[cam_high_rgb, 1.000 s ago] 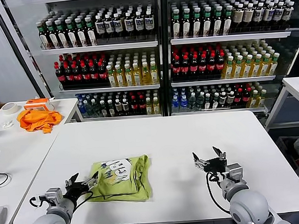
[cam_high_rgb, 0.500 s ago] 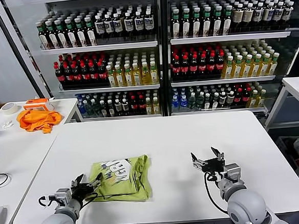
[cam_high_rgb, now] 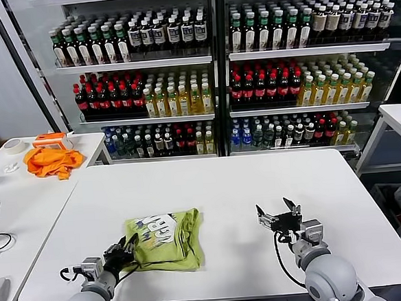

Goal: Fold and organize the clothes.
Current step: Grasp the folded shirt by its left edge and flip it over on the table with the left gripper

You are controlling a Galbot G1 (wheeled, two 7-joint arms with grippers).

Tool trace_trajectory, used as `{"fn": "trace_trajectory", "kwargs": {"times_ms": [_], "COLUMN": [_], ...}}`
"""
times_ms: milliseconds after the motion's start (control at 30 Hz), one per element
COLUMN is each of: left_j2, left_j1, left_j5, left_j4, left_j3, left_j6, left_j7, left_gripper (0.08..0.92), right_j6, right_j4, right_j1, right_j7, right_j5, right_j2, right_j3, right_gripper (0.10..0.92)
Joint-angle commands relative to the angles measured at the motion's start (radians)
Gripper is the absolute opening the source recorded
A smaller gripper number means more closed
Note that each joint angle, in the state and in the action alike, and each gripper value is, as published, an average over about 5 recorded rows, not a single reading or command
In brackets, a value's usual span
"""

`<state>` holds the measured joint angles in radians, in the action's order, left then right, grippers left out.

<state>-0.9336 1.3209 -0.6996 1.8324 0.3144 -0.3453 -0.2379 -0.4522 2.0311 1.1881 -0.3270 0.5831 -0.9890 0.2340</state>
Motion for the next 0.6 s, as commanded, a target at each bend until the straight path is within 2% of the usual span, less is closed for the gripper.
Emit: {"fn": "trace_trajectory", "kwargs": {"times_ms": [33,233,467,600], "left_j2": [0.016,0.118,0.295,0.412], "left_j1": [0.025,0.038,0.091,0.229], "left_j5": [0.062,0.002,-0.125,-0.226], "left_j4": [0.029,0.125,0.107,0.091], "left_j3": [0.011,0.158,0.410,0.616], "left_j6": [0.002,0.000,-0.099,-0.162], "left_j7": [0.032,0.037,0.030,0.089], "left_gripper": [0.257,0.110,0.099,0.099], "right_j6": [-0.008,-0.007,-0.006,-0.002], "right_j4": [0.005,0.003,0.004,0.002], "right_j1": [-0.003,-0.012,-0.026,-0.040], "right_j7": [-0.012,-0.010,-0.005,0.002], "right_j5": [0.020,0.021,0.033,0.032], "right_j2": [-0.013,-0.009,-0.009,-0.024], "right_j3": [-0.008,-0.010,-0.017,-0.026], "right_gripper": [0.823,0.823,0.823,0.823]}}
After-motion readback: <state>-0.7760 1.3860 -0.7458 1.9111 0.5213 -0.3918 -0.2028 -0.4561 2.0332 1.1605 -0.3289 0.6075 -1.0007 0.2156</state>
